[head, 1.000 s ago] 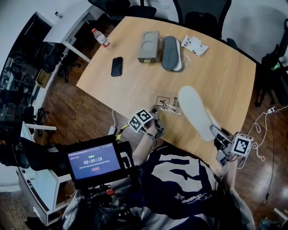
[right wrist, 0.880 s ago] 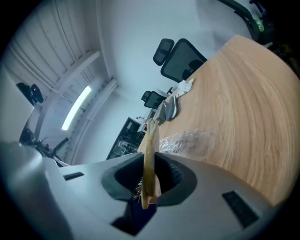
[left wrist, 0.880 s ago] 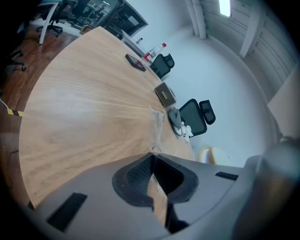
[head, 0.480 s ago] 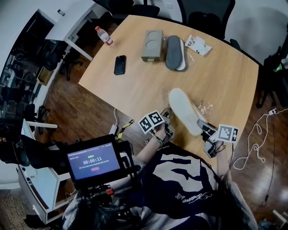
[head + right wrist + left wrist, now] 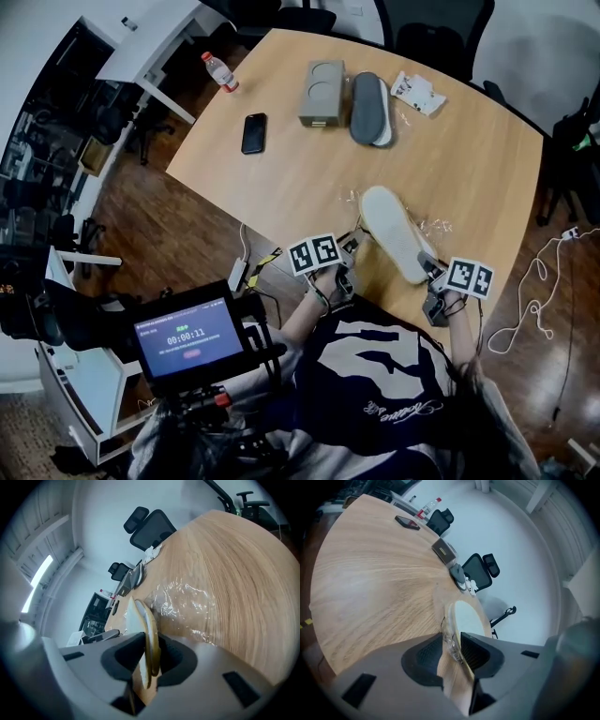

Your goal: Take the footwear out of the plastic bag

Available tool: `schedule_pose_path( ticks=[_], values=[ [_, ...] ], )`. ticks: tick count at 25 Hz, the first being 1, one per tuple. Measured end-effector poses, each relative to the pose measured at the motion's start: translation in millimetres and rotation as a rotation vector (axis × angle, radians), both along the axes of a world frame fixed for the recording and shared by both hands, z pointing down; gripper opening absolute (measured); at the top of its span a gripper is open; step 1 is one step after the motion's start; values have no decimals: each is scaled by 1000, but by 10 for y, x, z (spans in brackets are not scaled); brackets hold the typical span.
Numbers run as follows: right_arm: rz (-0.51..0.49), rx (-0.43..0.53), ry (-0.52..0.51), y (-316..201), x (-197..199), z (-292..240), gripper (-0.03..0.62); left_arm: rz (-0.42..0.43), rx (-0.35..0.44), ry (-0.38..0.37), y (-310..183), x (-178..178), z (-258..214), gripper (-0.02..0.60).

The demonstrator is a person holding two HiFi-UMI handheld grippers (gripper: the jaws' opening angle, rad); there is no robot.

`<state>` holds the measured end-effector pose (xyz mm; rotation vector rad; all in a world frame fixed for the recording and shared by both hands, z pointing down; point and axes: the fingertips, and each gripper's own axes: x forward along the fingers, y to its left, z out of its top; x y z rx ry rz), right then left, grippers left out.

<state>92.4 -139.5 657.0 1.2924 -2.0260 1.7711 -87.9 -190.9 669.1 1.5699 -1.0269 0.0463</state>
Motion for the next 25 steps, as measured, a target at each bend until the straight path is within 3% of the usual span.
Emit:
schedule_pose_path(
  ticks=[3, 7, 10, 12, 19, 21, 25],
  values=[
    [10, 0, 23, 7, 18, 65, 75, 12, 7, -14, 123, -102, -69, 110],
    [-3, 28, 20, 66, -55, -6, 91, -49, 6, 59, 257, -290, -198, 110],
    [-39, 45, 82, 121, -39, -11, 167, -58, 19, 80, 264, -326, -245, 110],
    [-61, 46, 141, 217, -53, -32, 212, -40, 39, 62, 302, -388, -294, 110],
    [-22, 90, 493, 404, 240, -145, 218, 31, 130, -31, 438, -566, -441, 110],
    [13, 112, 496, 435, 281, -210, 218, 41, 167, -25, 471, -552, -513, 109],
    [74, 144, 407, 534, 243, -389, 216, 82, 232, -8, 595, -432, -703, 109]
  ],
)
